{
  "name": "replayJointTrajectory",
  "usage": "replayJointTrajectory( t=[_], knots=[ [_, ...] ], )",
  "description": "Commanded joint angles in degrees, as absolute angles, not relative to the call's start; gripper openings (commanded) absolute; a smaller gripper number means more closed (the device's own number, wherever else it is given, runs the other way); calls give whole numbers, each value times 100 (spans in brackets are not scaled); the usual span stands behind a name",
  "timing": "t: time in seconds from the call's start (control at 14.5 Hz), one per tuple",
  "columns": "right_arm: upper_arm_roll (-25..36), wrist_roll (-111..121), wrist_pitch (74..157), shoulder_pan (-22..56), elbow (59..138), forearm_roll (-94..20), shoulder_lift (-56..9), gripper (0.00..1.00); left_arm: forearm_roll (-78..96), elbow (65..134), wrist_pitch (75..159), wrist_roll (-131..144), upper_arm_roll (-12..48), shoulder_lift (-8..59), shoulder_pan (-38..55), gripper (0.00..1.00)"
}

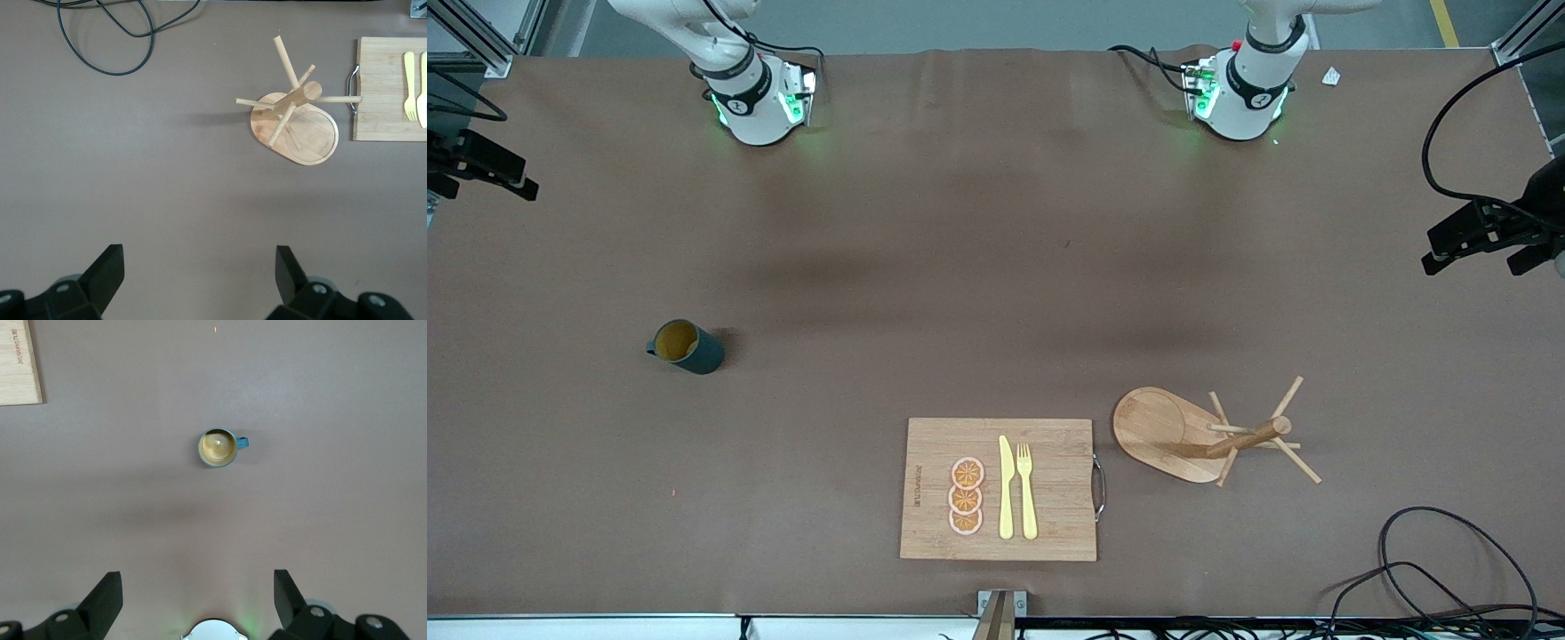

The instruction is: Pass cup and hang on rack

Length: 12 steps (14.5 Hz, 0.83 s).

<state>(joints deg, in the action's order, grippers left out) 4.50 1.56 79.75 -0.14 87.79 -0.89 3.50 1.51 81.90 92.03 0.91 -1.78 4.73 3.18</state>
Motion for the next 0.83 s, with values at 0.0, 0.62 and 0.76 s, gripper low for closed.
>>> replayJointTrajectory(
  t=[0.0,0.62,0.76],
  knots=[
    [448,158,7954,-44,8737,-97,466,100,220,8183,9158,9,-176,492,351,100],
    [448,193,8402,-97,8675,-18,-297,100,202,8156,9158,114,79,431,404,100],
    [457,211,8717,-140,8666,-17,-719,100,202,8156,9158,105,88,431,396,100]
  ],
)
